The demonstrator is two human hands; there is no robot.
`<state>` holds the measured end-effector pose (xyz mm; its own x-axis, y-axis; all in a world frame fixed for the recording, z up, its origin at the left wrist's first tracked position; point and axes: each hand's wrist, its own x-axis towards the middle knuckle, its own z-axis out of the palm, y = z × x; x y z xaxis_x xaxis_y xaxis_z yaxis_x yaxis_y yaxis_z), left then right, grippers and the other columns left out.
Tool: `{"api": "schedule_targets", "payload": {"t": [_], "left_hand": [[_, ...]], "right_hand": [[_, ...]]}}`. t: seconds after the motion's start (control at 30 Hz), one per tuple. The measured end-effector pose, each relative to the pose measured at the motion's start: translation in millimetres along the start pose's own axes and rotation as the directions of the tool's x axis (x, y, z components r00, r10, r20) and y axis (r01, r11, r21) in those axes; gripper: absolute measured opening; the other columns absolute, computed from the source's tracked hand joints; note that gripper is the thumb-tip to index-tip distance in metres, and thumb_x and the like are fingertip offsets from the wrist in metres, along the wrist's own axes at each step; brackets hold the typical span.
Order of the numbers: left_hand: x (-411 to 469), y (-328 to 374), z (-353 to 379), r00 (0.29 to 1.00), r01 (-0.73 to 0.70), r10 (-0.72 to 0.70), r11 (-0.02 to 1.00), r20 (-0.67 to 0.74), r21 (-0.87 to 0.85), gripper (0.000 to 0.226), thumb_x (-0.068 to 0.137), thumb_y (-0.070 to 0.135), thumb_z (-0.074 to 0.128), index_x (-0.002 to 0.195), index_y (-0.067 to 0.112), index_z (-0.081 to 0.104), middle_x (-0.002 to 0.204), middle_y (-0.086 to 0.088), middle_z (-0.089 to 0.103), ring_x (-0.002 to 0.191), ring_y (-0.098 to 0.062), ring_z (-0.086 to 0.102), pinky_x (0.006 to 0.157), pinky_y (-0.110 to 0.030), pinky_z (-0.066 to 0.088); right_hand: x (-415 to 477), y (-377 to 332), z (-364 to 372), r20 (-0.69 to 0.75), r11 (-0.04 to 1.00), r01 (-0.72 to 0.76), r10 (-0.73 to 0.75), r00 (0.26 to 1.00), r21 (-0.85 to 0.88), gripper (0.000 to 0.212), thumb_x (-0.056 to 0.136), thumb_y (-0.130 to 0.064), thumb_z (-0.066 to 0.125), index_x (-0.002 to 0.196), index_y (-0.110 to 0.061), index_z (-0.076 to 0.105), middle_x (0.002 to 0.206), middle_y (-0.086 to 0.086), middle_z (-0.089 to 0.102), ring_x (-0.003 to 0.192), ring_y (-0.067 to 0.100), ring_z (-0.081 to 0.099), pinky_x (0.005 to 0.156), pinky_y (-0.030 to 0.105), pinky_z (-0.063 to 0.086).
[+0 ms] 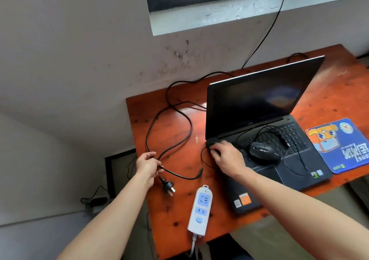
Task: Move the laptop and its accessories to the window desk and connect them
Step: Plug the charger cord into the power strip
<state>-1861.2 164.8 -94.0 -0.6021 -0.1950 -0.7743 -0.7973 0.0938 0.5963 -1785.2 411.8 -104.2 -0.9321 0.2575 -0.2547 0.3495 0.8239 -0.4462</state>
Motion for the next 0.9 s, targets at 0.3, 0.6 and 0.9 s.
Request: {"api": "schedule_targets", "payload": {"t": [0.3,0.6,0.9], "left_hand": [[-9,-18,-10,0.974,-0.165,0.219,0.867,-0.062,0.471,0.029,0.084,0.006,0.060,0.111,0.017,0.062,0.115,-0.009,0.059,0.103,-0.030,0.058,0.088,-0.039,0.051],[-35,-52,49,0.814,-0.549,0.346,0.195,0.467,0.813,0.027,0.086,0.037,0.059,0.110,0.024,0.062,0.110,0.002,0.066,0.105,-0.021,0.059,0.091,-0.037,0.047],[-27,-58,69,0.787,-0.563,0.386,0.131,0.481,0.816,0.018,0.090,0.027,0.052,0.104,0.019,0.060,0.105,-0.010,0.068,0.099,-0.034,0.061,0.081,-0.039,0.047]], "right_hand": [[35,24,-13,0.200,0.969,-0.009,0.060,0.978,-0.248,0.015,0.087,-0.016,0.052,0.095,-0.024,0.062,0.107,0.008,0.063,0.098,0.033,0.061,0.074,0.034,0.044],[-20,78,-49,0.367,0.888,0.220,-0.063,0.928,-0.404,0.012,0.094,-0.025,0.046,0.100,-0.025,0.057,0.102,-0.001,0.055,0.101,0.024,0.055,0.068,0.032,0.039],[0,53,-44,0.077,0.909,0.238,-0.226,0.971,-0.343,0.026,0.093,-0.028,0.055,0.116,-0.017,0.063,0.115,0.004,0.057,0.110,0.026,0.051,0.076,0.039,0.051]]}}
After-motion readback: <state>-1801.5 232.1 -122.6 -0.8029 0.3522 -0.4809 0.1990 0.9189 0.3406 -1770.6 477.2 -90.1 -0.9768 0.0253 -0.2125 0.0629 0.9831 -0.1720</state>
